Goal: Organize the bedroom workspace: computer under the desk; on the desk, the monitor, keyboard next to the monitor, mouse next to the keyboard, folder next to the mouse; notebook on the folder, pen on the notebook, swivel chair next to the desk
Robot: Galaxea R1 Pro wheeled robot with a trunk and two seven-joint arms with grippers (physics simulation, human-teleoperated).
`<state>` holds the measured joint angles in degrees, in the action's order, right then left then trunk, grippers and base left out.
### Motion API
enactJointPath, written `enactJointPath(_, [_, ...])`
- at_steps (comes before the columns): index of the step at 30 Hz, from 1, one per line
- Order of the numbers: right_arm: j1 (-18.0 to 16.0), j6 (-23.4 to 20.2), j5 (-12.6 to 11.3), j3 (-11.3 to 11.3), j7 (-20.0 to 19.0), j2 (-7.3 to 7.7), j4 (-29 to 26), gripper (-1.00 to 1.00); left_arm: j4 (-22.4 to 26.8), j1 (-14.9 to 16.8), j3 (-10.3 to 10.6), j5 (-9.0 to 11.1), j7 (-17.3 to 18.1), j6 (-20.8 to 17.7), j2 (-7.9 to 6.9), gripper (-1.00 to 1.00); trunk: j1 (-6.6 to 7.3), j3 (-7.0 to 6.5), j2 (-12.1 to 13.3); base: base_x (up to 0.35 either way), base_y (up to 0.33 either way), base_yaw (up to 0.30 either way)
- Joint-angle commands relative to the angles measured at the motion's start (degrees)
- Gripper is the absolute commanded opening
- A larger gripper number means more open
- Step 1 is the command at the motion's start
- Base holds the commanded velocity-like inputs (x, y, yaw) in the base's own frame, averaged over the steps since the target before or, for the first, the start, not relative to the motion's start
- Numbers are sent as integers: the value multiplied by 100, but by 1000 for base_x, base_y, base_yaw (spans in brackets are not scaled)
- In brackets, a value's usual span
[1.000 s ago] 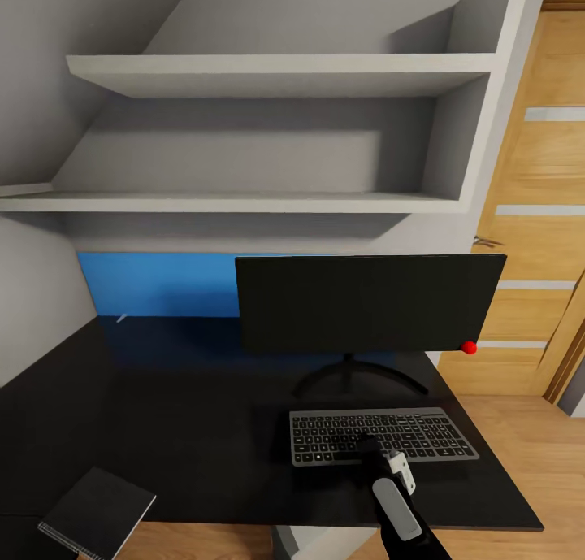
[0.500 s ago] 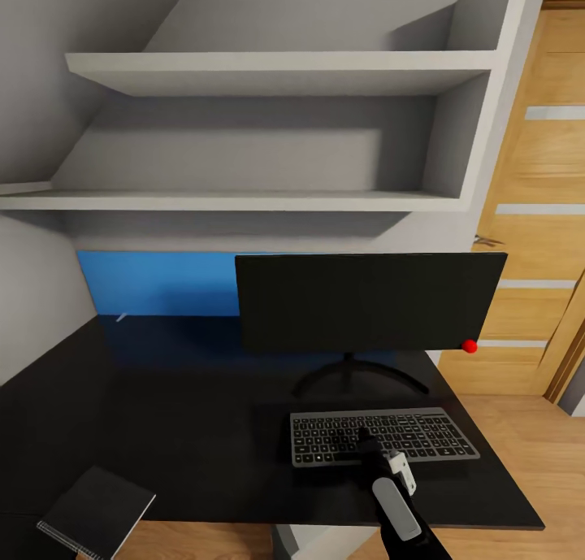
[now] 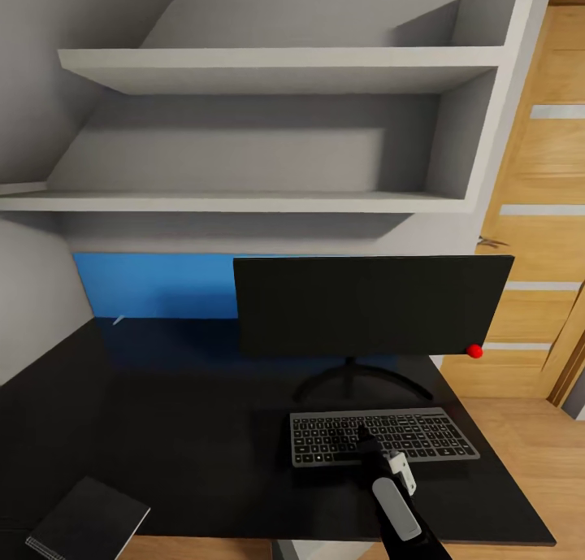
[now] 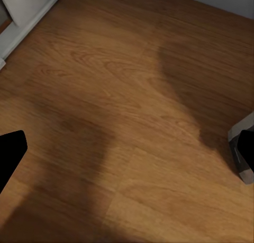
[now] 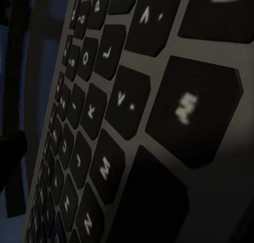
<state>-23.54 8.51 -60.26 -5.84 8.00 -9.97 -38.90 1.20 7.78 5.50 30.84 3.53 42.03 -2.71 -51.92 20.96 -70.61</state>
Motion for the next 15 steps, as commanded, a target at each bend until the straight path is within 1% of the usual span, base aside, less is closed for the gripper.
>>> enactJointPath(1, [-2, 28, -134, -14, -114, -3, 5, -100, -6, 4, 42, 63, 34, 15, 0, 100, 0, 7, -4, 5, 0, 0])
enactJointPath(15, [-2, 28, -130, -14, -114, -3, 7, -100, -6, 4, 43, 57, 34, 15, -1, 100, 0, 7, -4, 1, 0, 0])
